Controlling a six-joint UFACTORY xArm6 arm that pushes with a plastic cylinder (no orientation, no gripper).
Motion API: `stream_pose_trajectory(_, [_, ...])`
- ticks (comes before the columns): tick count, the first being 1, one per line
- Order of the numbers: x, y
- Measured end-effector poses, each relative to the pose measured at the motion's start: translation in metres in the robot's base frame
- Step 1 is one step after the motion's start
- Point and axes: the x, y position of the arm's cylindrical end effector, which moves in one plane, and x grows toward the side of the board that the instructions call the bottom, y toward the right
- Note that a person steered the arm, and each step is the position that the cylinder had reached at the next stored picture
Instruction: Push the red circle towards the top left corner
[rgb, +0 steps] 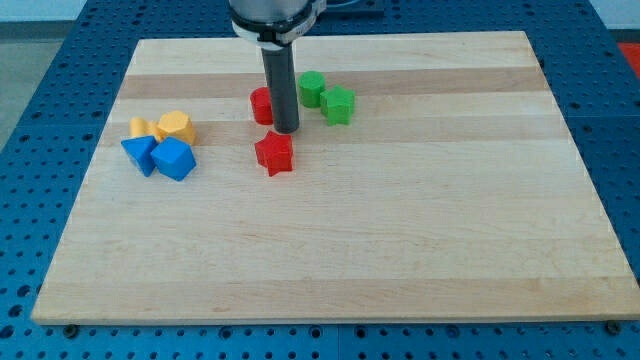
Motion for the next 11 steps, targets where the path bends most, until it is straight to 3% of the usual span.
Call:
stream_pose_trajectory(2, [-0.006, -0.001])
stream_pose_trajectory(4, [-0.024, -0.103])
stream_pose_trajectory(7, [-0.047, -0.008])
stream_pose_trajectory(8, [-0.074, -0.025])
stream_pose_trajectory(9, [-0.046, -0.079])
stream_pose_trajectory(10, [-0.045, -0.086])
stream_pose_trajectory(11, [-0.055, -0.141])
